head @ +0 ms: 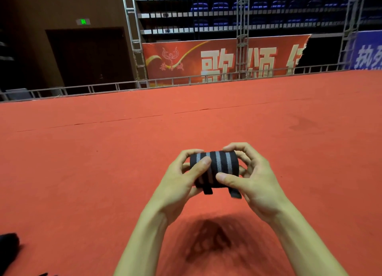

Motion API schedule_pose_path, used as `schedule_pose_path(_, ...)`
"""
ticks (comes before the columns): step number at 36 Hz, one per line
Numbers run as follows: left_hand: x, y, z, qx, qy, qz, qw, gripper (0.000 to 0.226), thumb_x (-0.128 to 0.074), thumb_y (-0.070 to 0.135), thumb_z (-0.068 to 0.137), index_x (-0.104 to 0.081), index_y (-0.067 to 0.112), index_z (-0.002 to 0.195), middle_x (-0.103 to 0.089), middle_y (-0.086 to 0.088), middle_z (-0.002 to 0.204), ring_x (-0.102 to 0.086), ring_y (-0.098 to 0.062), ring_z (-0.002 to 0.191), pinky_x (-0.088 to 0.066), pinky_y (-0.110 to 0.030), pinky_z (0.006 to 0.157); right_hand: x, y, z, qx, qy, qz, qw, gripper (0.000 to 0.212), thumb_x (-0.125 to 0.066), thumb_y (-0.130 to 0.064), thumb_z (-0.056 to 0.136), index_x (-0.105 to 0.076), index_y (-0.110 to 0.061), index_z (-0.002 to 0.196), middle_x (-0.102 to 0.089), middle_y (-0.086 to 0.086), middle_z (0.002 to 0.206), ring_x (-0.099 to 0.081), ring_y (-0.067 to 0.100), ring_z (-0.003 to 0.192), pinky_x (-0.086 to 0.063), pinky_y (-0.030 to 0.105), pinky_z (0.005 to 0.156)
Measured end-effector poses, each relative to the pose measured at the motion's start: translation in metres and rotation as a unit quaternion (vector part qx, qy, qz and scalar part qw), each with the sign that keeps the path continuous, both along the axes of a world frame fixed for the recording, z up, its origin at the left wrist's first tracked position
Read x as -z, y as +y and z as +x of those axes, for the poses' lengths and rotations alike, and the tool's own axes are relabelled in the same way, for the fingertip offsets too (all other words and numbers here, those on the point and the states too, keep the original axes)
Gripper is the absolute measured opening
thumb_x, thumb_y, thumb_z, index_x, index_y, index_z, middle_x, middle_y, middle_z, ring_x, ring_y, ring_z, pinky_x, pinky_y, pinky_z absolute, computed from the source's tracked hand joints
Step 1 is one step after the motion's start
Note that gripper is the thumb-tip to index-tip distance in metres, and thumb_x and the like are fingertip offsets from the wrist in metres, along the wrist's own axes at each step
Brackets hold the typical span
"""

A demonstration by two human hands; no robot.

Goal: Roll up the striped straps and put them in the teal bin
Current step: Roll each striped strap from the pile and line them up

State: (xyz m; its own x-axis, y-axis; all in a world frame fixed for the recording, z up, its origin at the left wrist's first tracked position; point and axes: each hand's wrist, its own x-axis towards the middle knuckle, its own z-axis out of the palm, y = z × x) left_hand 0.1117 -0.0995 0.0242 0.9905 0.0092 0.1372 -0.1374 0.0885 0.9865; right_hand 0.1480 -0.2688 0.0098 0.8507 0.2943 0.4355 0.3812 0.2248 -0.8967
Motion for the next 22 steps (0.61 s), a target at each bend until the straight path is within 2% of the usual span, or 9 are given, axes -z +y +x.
schedule_pose_path(2, 0.0002, 0.0013, 0.0006, -0.008, -0.016, -0.021, 1.000, 0.044, -0.086, 0.032, 0.074, -0.066, 0.021, 0.112, -0.068, -0.012, 0.111, -0.072, -0.021, 0.087, -0.058, -0.035, 0.078, -0.0013, -0.0015, 0.0001, -0.018, 0.015, 0.002, 1.000, 0.046, -0.083, -0.014, 0.062, -0.064, -0.031, 0.100, -0.066, 0.005, 0.112, -0.068, 0.018, 0.082, -0.052, 0.030, 0.057)
schedule_pose_path(4, 0.0011, 0.0025, 0.0013, -0.010, -0.040, -0.028, 0.999, 0.046, -0.084, 0.030, 0.068, -0.068, 0.022, 0.110, -0.070, -0.006, 0.107, -0.071, -0.020, 0.084, -0.058, -0.036, 0.080, -0.0014, -0.0014, 0.0004, -0.043, 0.044, 0.007, 0.998, 0.051, -0.086, -0.026, 0.061, -0.063, -0.032, 0.107, -0.067, 0.005, 0.115, -0.071, 0.028, 0.088, -0.060, 0.041, 0.073)
schedule_pose_path(6, 0.0020, 0.0019, 0.0011, -0.012, -0.060, -0.026, 0.998, 0.053, -0.085, 0.032, 0.060, -0.068, 0.024, 0.110, -0.071, -0.002, 0.107, -0.070, -0.019, 0.086, -0.057, -0.034, 0.079, -0.0015, 0.0001, 0.0002, -0.049, 0.071, 0.024, 0.996, 0.056, -0.085, -0.035, 0.059, -0.064, -0.031, 0.110, -0.067, 0.009, 0.115, -0.071, 0.036, 0.092, -0.059, 0.049, 0.084)
schedule_pose_path(8, 0.0033, 0.0011, 0.0021, -0.008, -0.070, -0.034, 0.997, 0.054, -0.086, 0.027, 0.059, -0.068, 0.024, 0.110, -0.070, -0.001, 0.108, -0.070, -0.018, 0.087, -0.056, -0.031, 0.076, -0.0023, 0.0011, 0.0001, -0.024, 0.064, 0.032, 0.997, 0.054, -0.086, -0.034, 0.060, -0.065, -0.030, 0.109, -0.067, 0.013, 0.115, -0.071, 0.041, 0.091, -0.058, 0.054, 0.086)
schedule_pose_path(10, 0.0051, 0.0013, 0.0033, 0.003, -0.072, -0.048, 0.996, 0.056, -0.086, 0.022, 0.059, -0.067, 0.022, 0.111, -0.069, -0.003, 0.111, -0.070, -0.020, 0.090, -0.058, -0.035, 0.078, -0.0029, -0.0003, -0.0007, -0.011, 0.046, 0.027, 0.999, 0.050, -0.087, -0.026, 0.063, -0.066, -0.028, 0.108, -0.069, 0.009, 0.115, -0.071, 0.040, 0.087, -0.057, 0.058, 0.087)
schedule_pose_path(13, 0.0062, 0.0042, 0.0035, 0.041, -0.049, -0.064, 0.996, 0.059, -0.086, 0.020, 0.058, -0.065, 0.021, 0.113, -0.062, -0.011, 0.123, -0.070, -0.028, 0.101, -0.058, -0.044, 0.087, -0.0028, -0.0047, -0.0008, -0.004, 0.017, 0.004, 1.000, 0.050, -0.085, -0.012, 0.063, -0.067, -0.027, 0.107, -0.068, 0.002, 0.120, -0.073, 0.028, 0.089, -0.058, 0.051, 0.086)
schedule_pose_path(17, 0.0072, 0.0070, 0.0044, 0.050, -0.028, -0.068, 0.996, 0.059, -0.087, 0.022, 0.057, -0.065, 0.023, 0.112, -0.060, -0.017, 0.123, -0.069, -0.027, 0.101, -0.058, -0.038, 0.082, -0.0022, -0.0045, -0.0005, -0.022, -0.009, -0.001, 1.000, 0.054, -0.084, -0.004, 0.060, -0.068, -0.028, 0.107, -0.064, -0.002, 0.124, -0.071, 0.025, 0.101, -0.059, 0.036, 0.077)
schedule_pose_path(19, 0.0058, 0.0065, 0.0033, 0.051, -0.043, -0.077, 0.995, 0.061, -0.087, 0.014, 0.059, -0.063, 0.019, 0.114, -0.061, -0.017, 0.121, -0.070, -0.026, 0.097, -0.059, -0.036, 0.077, -0.0021, -0.0037, -0.0004, -0.030, -0.013, 0.001, 0.999, 0.057, -0.082, -0.001, 0.061, -0.067, -0.028, 0.109, -0.064, -0.005, 0.122, -0.071, 0.023, 0.100, -0.059, 0.036, 0.077)
schedule_pose_path(22, 0.0088, 0.0081, 0.0044, 0.048, -0.085, -0.056, 0.994, 0.065, -0.088, 0.009, 0.056, -0.063, 0.014, 0.115, -0.063, -0.014, 0.120, -0.071, -0.028, 0.094, -0.059, -0.036, 0.074, -0.0020, -0.0033, -0.0003, -0.036, -0.008, -0.001, 0.999, 0.063, -0.081, -0.001, 0.063, -0.064, -0.031, 0.116, -0.062, -0.007, 0.126, -0.071, 0.027, 0.097, -0.058, 0.045, 0.077)
